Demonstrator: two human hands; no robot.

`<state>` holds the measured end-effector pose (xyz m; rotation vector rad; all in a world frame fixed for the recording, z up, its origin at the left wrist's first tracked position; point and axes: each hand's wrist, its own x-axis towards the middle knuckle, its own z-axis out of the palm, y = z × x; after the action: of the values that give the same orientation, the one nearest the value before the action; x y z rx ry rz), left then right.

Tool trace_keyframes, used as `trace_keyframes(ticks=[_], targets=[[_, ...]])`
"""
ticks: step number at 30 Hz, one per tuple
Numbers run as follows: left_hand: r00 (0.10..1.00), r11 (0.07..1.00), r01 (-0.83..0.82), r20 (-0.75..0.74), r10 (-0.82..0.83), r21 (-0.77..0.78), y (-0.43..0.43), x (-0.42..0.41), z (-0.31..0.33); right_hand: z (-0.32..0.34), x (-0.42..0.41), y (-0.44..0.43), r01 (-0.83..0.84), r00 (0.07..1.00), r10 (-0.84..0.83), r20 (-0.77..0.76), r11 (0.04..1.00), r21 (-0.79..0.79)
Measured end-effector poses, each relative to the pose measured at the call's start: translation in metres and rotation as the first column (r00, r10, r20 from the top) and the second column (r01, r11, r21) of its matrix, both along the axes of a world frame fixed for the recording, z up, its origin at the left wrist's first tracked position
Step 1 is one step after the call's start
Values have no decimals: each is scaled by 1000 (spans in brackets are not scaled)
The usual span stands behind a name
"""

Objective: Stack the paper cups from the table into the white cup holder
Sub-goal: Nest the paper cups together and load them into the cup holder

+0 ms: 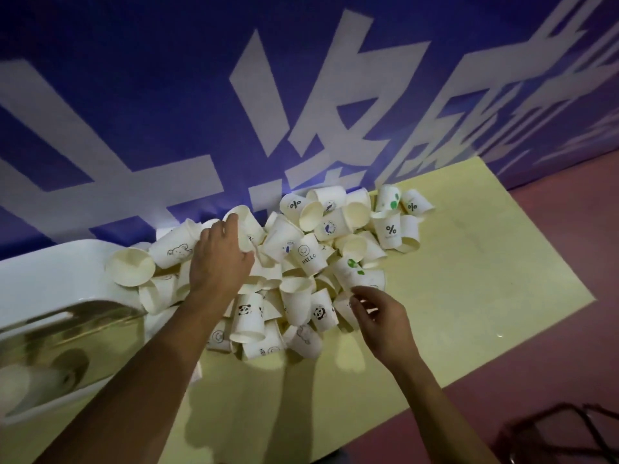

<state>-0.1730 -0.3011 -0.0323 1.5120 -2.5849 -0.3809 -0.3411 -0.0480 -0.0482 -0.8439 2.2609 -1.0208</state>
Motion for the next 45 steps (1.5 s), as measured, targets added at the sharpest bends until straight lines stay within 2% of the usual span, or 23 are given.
trace_keyframes(ticks=[2, 5, 9, 12, 16, 20, 22, 25, 28, 33, 41, 45], targets=[[991, 999, -37, -130, 39, 11, 5, 1, 13, -4, -26, -1, 85, 996, -85, -12, 996, 3], [929, 994, -71, -358, 97, 87, 23, -8, 33, -13, -75, -9, 204, 977, -203, -59, 979, 9], [855, 975, -47, -496, 152, 218, 47, -37, 48, -21, -140, -41, 236, 969, -225, -100, 963, 127], [836, 960, -30, -520, 177, 279, 60, -57, 47, -30, -174, -70, 172, 984, -159, -78, 962, 211], [840, 947, -21, -508, 190, 319, 73, -65, 38, -55, -197, -99, 79, 987, -28, -158, 941, 328], [846, 942, -34, -493, 204, 333, 75, -64, 33, -69, -198, -113, 63, 979, 11, -202, 933, 354], [844, 940, -39, -493, 213, 339, 73, -63, 32, -71, -197, -113, 91, 968, -10, -251, 945, 315], [842, 940, -33, -497, 210, 340, 68, -60, 34, -59, -191, -107, 134, 948, -85, -307, 980, 144], [825, 938, -23, -523, 214, 347, 64, -55, 36, -28, -169, -95, 106, 959, -111, -260, 994, -32], [804, 937, 22, -563, 191, 349, 68, -36, 35, 23, -99, -70, 37, 995, -50, -90, 989, -143], [771, 964, 81, -629, 100, 252, 73, 55, 45, 69, 19, -69, -174, 982, 144, -122, 944, -280], [763, 946, 18, -616, 195, 323, 74, 127, 50, 76, 81, -82, -261, 965, 241, -106, 927, -271]])
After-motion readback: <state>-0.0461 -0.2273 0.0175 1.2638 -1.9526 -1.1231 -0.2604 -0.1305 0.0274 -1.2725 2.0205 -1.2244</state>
